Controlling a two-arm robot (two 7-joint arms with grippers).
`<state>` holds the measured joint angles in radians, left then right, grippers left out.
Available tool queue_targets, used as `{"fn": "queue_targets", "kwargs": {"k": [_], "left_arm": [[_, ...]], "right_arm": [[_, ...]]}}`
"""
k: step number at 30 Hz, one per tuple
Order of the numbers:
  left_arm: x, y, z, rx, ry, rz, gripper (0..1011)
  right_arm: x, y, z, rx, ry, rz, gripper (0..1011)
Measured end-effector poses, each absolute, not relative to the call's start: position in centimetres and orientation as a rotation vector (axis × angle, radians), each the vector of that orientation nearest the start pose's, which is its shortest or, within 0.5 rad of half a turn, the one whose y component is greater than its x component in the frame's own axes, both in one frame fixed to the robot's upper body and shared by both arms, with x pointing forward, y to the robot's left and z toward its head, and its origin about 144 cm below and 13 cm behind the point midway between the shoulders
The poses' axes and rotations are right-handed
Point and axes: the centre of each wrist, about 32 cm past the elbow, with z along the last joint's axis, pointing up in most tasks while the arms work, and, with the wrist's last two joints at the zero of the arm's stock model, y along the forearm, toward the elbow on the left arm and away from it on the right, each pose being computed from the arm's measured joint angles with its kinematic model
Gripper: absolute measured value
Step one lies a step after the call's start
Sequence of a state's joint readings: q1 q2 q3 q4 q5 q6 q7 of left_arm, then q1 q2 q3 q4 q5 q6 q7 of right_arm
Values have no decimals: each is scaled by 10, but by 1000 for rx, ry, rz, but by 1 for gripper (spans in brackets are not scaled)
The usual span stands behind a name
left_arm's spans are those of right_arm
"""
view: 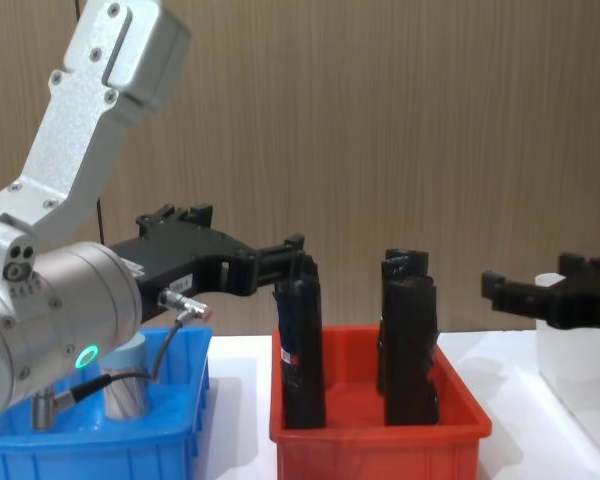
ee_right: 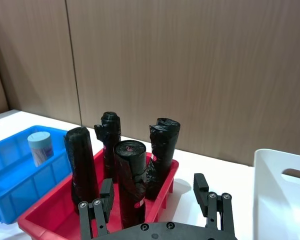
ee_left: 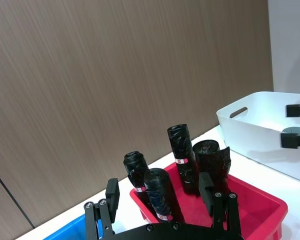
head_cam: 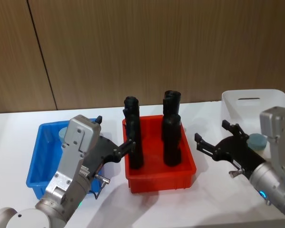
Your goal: Pick the cotton swabs from the blue box and place them into the white box.
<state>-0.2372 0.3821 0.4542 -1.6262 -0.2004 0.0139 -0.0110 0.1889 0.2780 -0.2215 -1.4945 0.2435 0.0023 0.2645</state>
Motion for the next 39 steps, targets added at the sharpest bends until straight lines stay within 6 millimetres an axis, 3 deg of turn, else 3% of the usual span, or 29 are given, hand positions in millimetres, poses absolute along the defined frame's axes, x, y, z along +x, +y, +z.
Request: {"fn": "queue_targets", "kwargs": {"k": [21,39], "left_arm": [[492,198,1204,61,-268,1124,1004],[492,198,1204,61,-268,1124,1004]], "right_arm": [[577,-254,1164,-65,-44,-968,1002],[606,-251,1159,-58,-2,-870,1002]]}}
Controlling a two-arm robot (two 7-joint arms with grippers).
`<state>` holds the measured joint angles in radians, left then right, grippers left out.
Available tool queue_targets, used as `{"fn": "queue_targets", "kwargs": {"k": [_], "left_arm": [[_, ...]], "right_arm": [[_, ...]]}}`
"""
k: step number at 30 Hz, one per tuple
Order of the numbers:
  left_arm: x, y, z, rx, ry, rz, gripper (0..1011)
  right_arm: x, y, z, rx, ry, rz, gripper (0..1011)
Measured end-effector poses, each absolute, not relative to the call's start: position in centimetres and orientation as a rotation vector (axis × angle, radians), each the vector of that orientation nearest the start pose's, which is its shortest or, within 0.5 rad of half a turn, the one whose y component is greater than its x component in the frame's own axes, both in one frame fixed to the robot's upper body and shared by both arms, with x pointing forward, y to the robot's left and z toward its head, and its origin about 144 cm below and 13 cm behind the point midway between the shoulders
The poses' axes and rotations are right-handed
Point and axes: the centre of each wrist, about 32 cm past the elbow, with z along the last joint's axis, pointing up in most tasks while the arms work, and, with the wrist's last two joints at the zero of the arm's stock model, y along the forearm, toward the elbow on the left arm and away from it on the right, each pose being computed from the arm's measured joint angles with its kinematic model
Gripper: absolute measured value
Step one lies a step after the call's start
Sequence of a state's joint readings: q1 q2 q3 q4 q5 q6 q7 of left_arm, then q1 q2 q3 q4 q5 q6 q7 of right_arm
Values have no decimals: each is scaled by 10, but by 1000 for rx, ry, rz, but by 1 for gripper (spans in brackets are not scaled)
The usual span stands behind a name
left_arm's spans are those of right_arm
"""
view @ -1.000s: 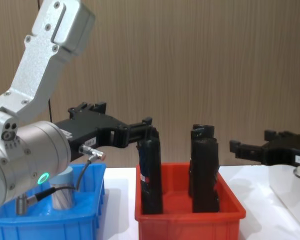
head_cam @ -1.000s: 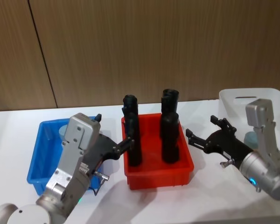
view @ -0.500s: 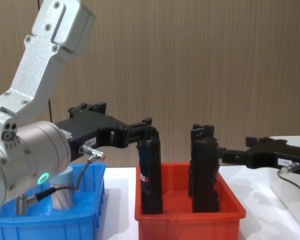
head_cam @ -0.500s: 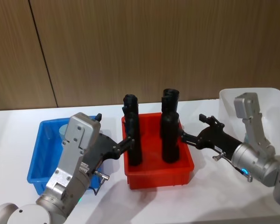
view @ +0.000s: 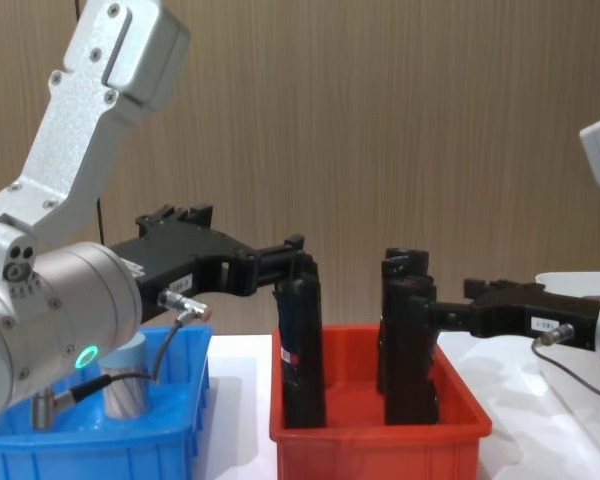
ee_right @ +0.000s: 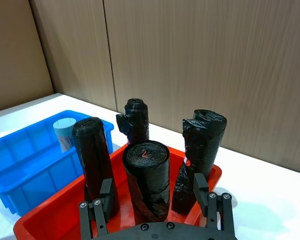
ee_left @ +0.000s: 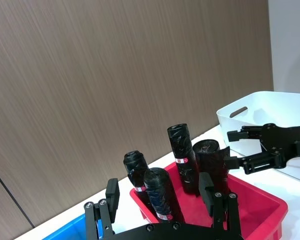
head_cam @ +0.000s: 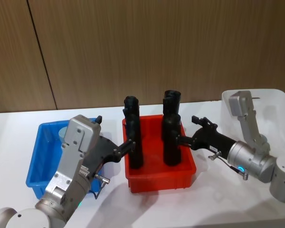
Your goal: Pick the cotton swabs from the blue box and place them into the white box.
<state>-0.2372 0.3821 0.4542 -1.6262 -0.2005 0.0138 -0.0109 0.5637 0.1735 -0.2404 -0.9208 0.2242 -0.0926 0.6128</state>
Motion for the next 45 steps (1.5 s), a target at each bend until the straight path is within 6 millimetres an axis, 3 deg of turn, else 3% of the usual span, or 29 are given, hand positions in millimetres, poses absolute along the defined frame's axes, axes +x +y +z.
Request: {"fn": "queue_targets", "kwargs": {"k": [45], "left_arm": [[492,198,1204,61,-268,1124,1004]], "right_arm": [[645,-239,1156,-33,39,-782,982]]}}
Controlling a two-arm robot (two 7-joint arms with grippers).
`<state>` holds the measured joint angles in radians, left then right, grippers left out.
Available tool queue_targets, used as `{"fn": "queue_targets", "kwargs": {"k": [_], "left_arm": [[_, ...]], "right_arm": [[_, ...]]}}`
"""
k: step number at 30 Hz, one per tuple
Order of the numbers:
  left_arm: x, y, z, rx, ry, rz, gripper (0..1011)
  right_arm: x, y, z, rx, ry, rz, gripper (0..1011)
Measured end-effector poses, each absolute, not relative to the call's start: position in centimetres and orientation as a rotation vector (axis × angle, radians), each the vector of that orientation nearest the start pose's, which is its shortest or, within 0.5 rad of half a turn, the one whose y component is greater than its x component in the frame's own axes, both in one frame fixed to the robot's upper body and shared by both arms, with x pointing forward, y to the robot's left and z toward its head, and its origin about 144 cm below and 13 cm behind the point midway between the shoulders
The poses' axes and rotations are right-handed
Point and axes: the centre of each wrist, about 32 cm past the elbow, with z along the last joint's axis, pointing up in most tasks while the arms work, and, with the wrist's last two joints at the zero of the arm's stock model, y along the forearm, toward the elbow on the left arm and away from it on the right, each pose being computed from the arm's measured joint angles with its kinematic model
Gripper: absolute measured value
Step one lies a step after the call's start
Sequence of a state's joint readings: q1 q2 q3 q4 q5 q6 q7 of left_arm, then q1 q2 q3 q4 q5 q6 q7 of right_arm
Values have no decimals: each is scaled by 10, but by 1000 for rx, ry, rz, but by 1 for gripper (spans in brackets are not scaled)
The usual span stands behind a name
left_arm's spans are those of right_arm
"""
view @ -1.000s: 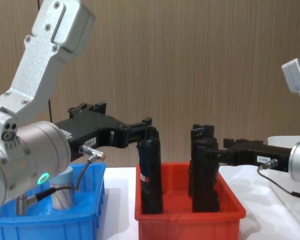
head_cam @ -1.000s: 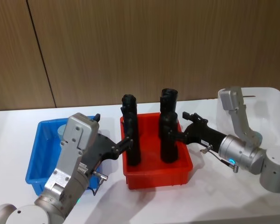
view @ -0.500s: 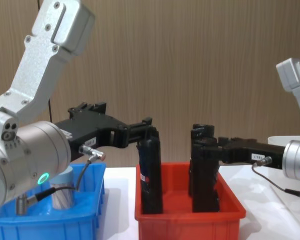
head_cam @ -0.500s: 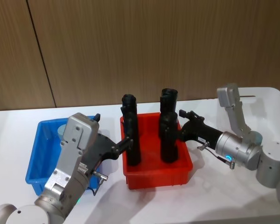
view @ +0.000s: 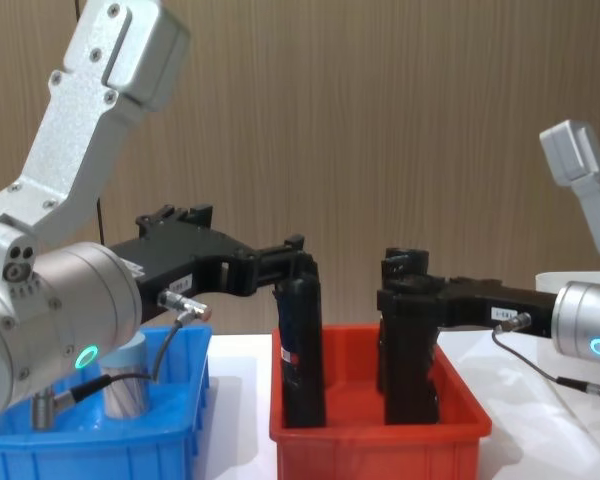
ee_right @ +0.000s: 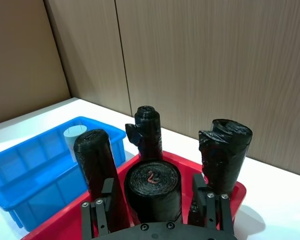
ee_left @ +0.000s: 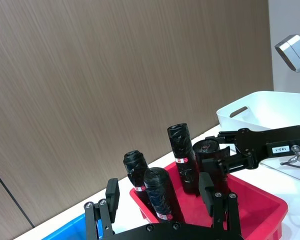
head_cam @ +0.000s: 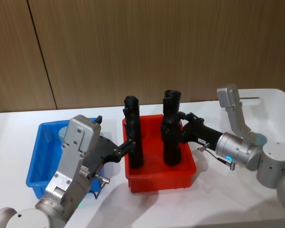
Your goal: Pick the cotton swabs from the blue box and place them into the white box.
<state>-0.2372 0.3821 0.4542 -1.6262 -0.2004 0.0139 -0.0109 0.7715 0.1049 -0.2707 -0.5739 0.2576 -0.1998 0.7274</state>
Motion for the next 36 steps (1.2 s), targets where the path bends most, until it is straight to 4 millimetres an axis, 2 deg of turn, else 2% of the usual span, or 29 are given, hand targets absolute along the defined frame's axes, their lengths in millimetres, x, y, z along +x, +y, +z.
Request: {"fn": "queue_targets", "kwargs": {"k": [5,9,11,12,13,15,18,25,36], "left_arm": [[492,198,1204,61,-268,1124,1004],[492,198,1204,61,-268,1124,1004],[492,198,1204,61,-268,1124,1004],[492,198,1204,61,-268,1124,1004],[492,198,1204,61,-268,1124,1004],[492,198,1204,61,-268,1124,1004],[492,198,1204,61,-268,1124,1004],[492,198,1204,61,-268,1124,1004],[492,198,1204,61,-268,1124,1004]], "right_arm": [[648,-238,1156,-29,40,-773,907],[649,-237,1155,-27,40,-767,764],[650,-237,1155,-26,41,-765,731],[650,-237,1155,-23,40,-764,673],[651,-237,1156,-22,40,-762,673],[651,-236,1156,-21,39,-761,589],[651,-236,1159,-15,32,-757,534],[649,-236,1167,6,15,-753,507],[635,-243,1205,71,-61,-796,505]]}}
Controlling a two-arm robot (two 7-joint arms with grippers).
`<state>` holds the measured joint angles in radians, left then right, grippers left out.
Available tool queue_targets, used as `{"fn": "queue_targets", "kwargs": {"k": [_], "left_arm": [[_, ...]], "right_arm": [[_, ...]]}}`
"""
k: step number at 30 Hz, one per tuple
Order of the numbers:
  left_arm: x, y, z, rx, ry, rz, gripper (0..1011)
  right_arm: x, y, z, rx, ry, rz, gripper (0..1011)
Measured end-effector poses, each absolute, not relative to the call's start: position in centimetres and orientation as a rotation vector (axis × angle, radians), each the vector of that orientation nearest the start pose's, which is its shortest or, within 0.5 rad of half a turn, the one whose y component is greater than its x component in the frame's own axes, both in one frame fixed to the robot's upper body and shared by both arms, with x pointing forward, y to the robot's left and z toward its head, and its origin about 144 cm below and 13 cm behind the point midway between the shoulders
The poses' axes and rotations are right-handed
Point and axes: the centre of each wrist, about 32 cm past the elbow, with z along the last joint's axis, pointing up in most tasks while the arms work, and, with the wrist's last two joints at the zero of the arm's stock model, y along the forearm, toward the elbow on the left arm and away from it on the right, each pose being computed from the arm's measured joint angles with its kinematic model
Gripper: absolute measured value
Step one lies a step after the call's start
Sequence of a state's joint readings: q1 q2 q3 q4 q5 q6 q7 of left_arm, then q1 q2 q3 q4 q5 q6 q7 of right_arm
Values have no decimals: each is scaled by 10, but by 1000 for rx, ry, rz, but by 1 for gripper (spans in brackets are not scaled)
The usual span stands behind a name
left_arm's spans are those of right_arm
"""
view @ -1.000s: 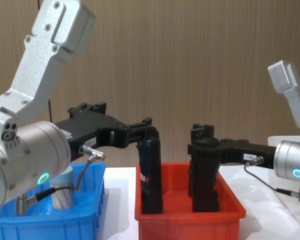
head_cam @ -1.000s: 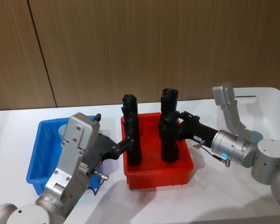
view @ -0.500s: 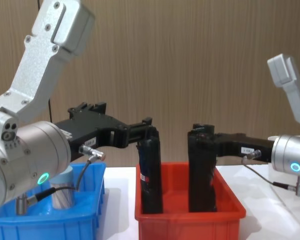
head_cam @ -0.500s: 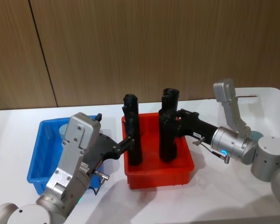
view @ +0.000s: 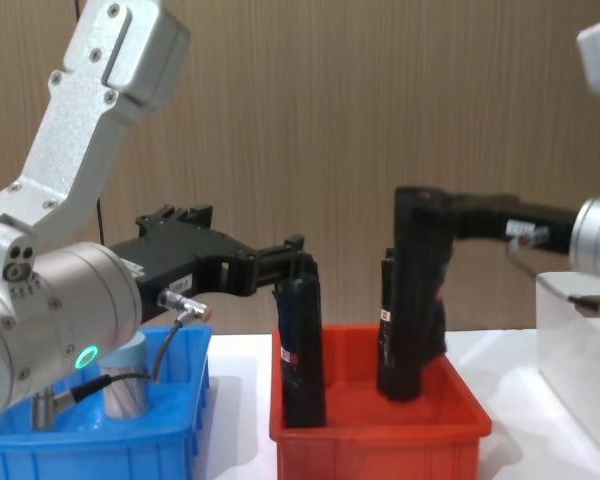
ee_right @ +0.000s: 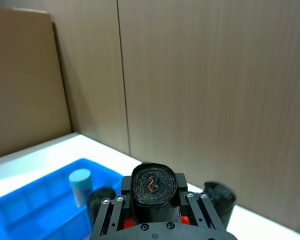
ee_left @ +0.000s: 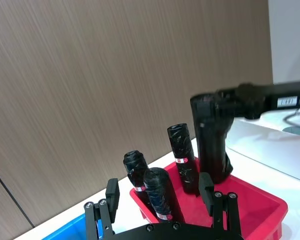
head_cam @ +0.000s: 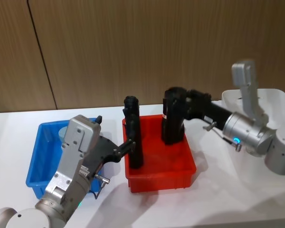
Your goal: Pick the cotton swabs from the blue box and place them into the white box.
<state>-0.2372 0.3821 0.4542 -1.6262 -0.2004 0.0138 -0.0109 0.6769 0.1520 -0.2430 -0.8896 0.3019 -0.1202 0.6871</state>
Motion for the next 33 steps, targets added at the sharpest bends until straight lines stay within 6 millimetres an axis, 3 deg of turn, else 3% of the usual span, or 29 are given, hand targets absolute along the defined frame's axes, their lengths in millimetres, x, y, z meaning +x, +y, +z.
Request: {"fn": "queue_targets", "kwargs": {"k": [17,33], "left_arm": [[492,198,1204,61,-268,1124,1004],[492,198,1204,61,-268,1124,1004]], "right_arm": [[603,-273,1264,93,-194,-985,504],[580,-302,1287,16,-269,-1215,504]]}}
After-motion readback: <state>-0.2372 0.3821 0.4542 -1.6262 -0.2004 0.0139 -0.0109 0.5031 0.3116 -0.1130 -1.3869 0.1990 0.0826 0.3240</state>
